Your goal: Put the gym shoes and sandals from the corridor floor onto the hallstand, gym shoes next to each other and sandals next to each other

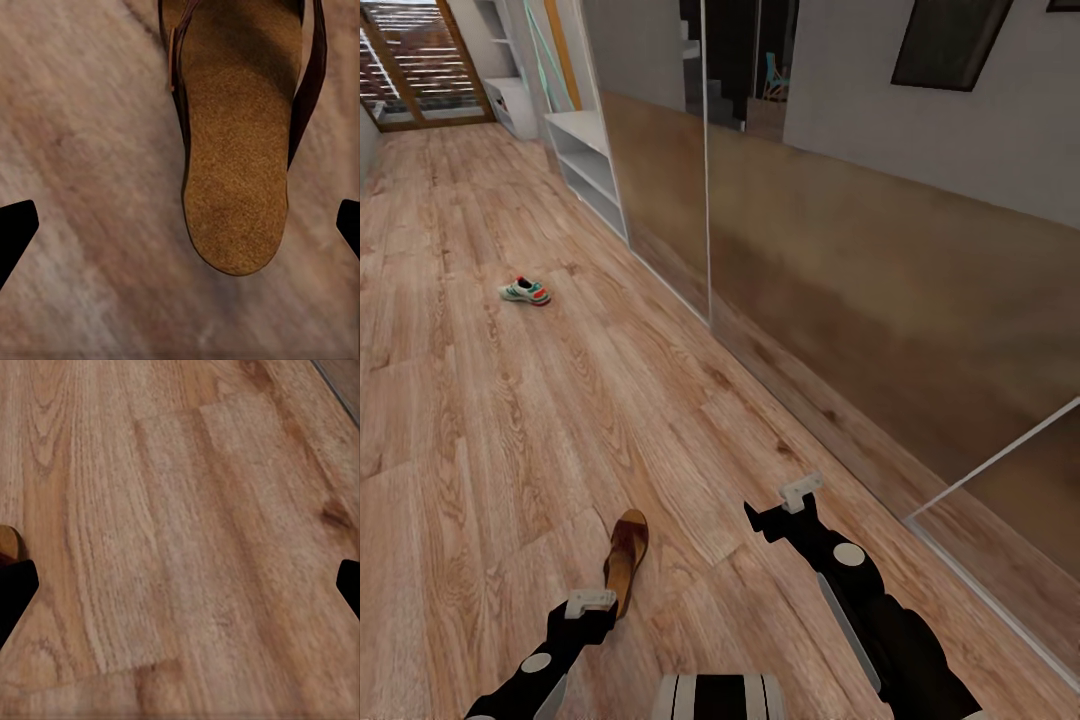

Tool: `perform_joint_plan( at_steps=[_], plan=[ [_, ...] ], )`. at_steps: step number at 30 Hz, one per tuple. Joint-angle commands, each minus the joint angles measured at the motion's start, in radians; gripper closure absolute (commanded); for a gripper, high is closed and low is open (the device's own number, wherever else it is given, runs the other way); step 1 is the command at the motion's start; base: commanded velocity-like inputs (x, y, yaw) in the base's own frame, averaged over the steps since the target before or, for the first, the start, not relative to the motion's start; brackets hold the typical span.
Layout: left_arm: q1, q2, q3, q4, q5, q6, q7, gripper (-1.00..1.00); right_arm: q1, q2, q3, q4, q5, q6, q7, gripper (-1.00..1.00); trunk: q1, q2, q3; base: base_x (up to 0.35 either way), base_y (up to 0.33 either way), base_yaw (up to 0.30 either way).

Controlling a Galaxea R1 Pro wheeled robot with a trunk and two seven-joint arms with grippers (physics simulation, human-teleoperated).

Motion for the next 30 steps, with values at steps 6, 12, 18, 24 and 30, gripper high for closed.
perform_joint_plan(
  at_steps=[6,12,18,24,30],
  plan=[
    [-0.001,0.000,0.008,0.001,-0.009,-0.003,-0.005,-1.00,0.000,-0.001,0.001,-0.001,0.000,0.005,0.002,-1.00,0.000,0.000,-0.001,-0.015,-0.012,0.000],
    [-0.001,0.000,0.008,0.001,-0.009,-0.003,-0.005,-1.00,0.000,-0.002,0.001,-0.001,0.000,0.005,0.002,-1.00,0.000,0.000,-0.001,-0.003,-0.003,0.000],
    [-0.001,0.000,0.006,0.000,-0.009,-0.003,-0.005,-1.00,0.000,-0.001,0.001,-0.002,-0.001,0.005,0.001,-1.00,0.000,0.000,-0.001,0.000,0.000,0.000],
    [-0.001,0.001,0.007,0.000,-0.009,-0.003,-0.005,-1.00,0.000,-0.001,0.001,-0.003,-0.001,0.005,0.001,-1.00,0.000,0.000,-0.001,0.000,0.000,0.000],
    [-0.001,0.002,0.009,0.000,-0.008,-0.003,-0.005,-1.00,0.000,0.000,0.001,-0.005,-0.001,0.005,0.001,-1.00,0.000,0.000,-0.001,0.000,0.000,0.000]
  ],
)
